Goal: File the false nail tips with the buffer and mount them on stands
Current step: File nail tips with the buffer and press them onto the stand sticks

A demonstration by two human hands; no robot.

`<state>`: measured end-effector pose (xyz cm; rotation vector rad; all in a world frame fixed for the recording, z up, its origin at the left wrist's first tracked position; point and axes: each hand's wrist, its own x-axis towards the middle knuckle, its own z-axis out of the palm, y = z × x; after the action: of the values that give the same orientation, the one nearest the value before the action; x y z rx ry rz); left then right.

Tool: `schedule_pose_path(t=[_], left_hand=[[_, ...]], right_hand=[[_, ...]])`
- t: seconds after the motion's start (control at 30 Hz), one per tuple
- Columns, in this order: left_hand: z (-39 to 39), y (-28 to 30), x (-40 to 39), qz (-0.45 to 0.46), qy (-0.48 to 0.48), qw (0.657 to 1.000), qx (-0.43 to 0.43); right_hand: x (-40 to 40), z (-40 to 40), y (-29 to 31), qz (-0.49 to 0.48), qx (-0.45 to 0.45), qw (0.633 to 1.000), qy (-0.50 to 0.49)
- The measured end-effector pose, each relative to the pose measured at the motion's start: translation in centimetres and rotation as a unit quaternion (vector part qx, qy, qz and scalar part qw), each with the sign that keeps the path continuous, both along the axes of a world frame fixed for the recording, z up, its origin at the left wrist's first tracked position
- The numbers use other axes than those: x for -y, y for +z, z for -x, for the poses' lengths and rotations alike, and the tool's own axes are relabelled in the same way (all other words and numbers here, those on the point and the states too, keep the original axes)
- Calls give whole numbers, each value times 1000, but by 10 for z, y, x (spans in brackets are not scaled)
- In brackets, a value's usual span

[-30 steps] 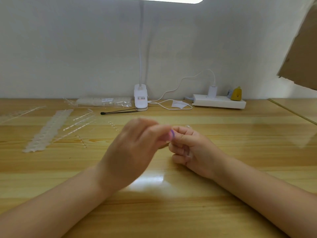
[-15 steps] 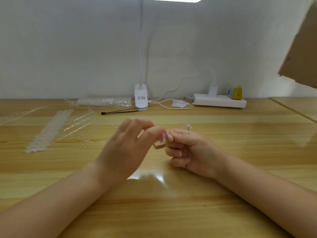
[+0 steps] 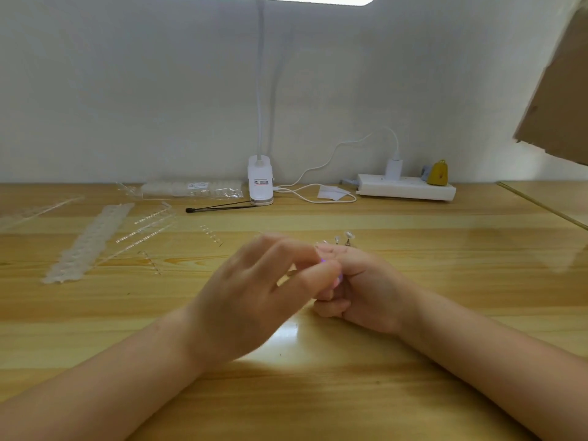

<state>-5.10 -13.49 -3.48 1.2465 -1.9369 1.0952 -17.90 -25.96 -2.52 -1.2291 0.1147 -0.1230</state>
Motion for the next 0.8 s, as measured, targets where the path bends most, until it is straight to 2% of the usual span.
schedule_pose_path(t=[0.07,0.17,0.33,0.5,0.57,0.67,0.8], left_hand=[[-9,0,0,-9,43,999,11],[-22,6,-2,6,94,995,-20],[1,1,-1,-3,2,1000,5],[-21,5,-1,7,103,994,-30],[-18,5,-1,20,78,996,-30],[-5,-2,0,-9,38,999,26],[-18,2,-2,-33,156,987,11]], right_hand=[[1,0,1,-4,-7,1000,-4],[3,0,2,-6,-20,1000,-18],[0,0,0,2,-15,1000,-14],[3,-1,1,1,-34,998,-62],[4,-2,0,-5,-30,996,-88],[1,-2,-1,18,-22,995,-91],[3,-3,-1,-10,-29,989,-146]])
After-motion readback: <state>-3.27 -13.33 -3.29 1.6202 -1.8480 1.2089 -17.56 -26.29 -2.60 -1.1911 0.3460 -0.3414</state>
